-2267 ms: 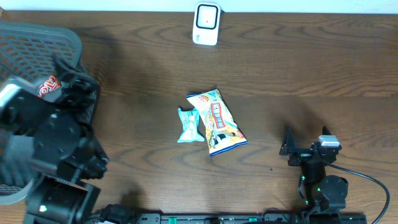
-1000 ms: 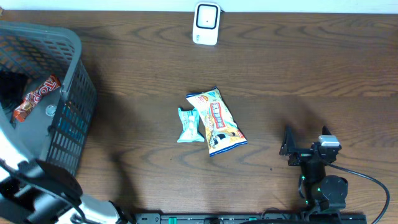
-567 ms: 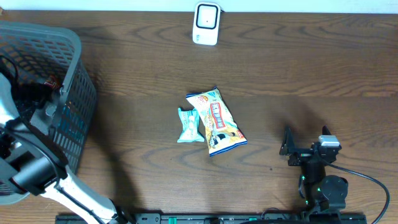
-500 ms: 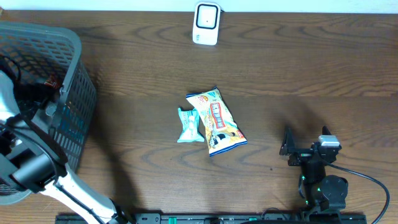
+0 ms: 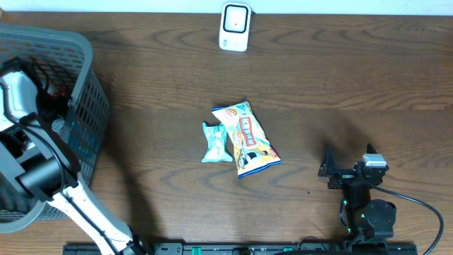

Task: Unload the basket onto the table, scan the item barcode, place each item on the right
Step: 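Reach the left gripper into the basket and grasp the small orange box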

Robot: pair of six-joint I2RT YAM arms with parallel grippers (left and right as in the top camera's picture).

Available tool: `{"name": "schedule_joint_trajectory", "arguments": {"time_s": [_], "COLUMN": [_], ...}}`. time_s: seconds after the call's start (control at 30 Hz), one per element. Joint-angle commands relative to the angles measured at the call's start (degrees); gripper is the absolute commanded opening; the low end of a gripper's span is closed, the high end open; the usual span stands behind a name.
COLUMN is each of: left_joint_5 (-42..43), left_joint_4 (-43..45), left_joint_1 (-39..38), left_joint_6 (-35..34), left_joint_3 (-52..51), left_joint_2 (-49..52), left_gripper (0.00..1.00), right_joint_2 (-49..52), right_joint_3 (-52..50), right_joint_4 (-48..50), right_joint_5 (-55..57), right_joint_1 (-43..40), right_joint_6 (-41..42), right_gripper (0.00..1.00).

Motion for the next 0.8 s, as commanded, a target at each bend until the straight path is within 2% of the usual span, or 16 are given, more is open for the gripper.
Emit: {"name": "schedule_joint_trajectory", "arguments": {"time_s": [0.0, 0.1, 0.2, 0.27, 0.3, 0.6, 0.77], "left_joint_5": [-0.5, -0.6, -0.7, -0.7, -0.7, 0.0, 9.8], "left_joint_4": [-1.2, -1.4, -1.5, -2.3, -2.6, -8.2, -8.1], "left_joint_1": [-0.1, 0.2, 0.6, 1.2, 1.5, 5.7, 7.7], "left_joint_6": [1.7, 1.7, 1.7, 1.7, 1.7, 0.9, -0.9], "left_joint_3": [0.7, 0.8, 0.8, 1.2, 1.5, 9.2, 12.3], "left_joint_2": [1.3, 1.0, 0.3, -0.4, -1.0, -9.4, -18.8], "left_gripper": [0.94, 0.72, 0.64, 0.53, 0.51, 0.5, 0.5], "right_joint_2": [-0.1, -0.1, -0.1, -0.1, -0.1, -0.1, -0.1], "right_joint_3": [-0.1, -0.1, -0.1, -0.1, -0.1, -0.1, -0.1], "right_joint_4": [-0.2, -0.2, -0.2, -0.2, -0.2, -0.2, -0.2], "right_joint_5": [-0.1, -0.1, -0.1, -0.1, -0.1, -0.1, -0.1], "right_joint_1": [-0.2, -0.2, -0.2, -0.2, -0.2, -0.2, -0.2], "right_joint_6": [-0.5, -0.5, -0.5, -0.5, -0.5, -0.5, -0.5], "right_gripper": [0.99, 0.99, 0.99, 0.99, 0.99, 0.99, 0.99]}}
